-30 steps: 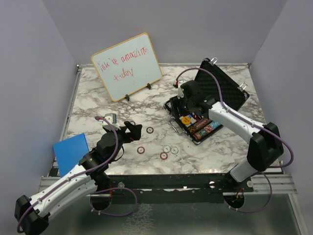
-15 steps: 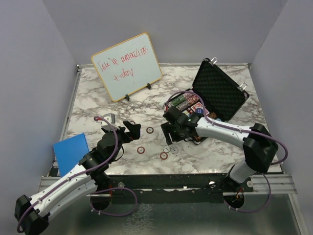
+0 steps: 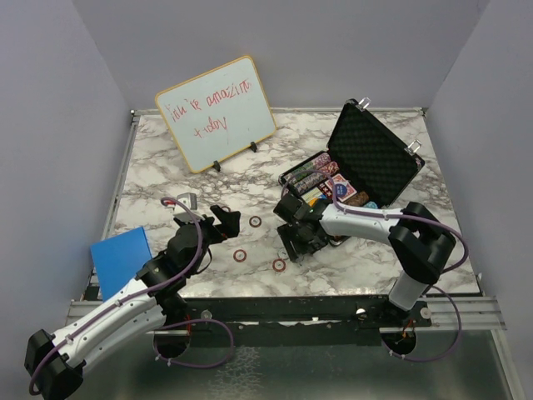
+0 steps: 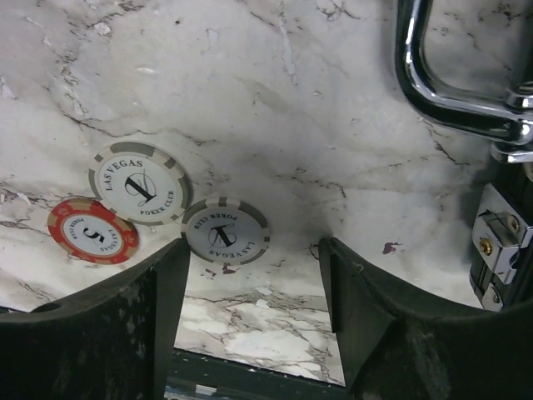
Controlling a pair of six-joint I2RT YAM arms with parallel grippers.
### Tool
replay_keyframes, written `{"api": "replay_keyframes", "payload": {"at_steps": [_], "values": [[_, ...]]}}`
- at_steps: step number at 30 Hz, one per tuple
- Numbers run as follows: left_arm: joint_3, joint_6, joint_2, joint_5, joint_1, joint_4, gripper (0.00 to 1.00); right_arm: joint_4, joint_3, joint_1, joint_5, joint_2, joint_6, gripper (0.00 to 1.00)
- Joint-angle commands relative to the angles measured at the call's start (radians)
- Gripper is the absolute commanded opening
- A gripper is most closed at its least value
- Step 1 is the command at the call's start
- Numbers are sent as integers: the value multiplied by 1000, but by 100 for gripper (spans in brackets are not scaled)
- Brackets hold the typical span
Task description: Pack up texas hold em set
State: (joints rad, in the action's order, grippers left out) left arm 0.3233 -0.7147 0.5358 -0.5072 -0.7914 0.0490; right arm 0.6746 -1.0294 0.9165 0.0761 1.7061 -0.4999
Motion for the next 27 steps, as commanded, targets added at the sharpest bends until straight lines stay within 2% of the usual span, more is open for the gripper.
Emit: {"api": "replay_keyframes", "payload": {"at_steps": [1,11,17,27], "values": [[-7,-4,3,-23,4,1,99,15,-29,18,-16,51,19,68],[-17,-6,-28,-36,4,19,99,-37,-41,18,-4,104,30,59],[-20,-8,-31,-39,2,25,99,-45,-56,18,5,154,47,49],[-23,-11,-35,-38,4,29,99,-38,-60,26,50,231,40,52]]}}
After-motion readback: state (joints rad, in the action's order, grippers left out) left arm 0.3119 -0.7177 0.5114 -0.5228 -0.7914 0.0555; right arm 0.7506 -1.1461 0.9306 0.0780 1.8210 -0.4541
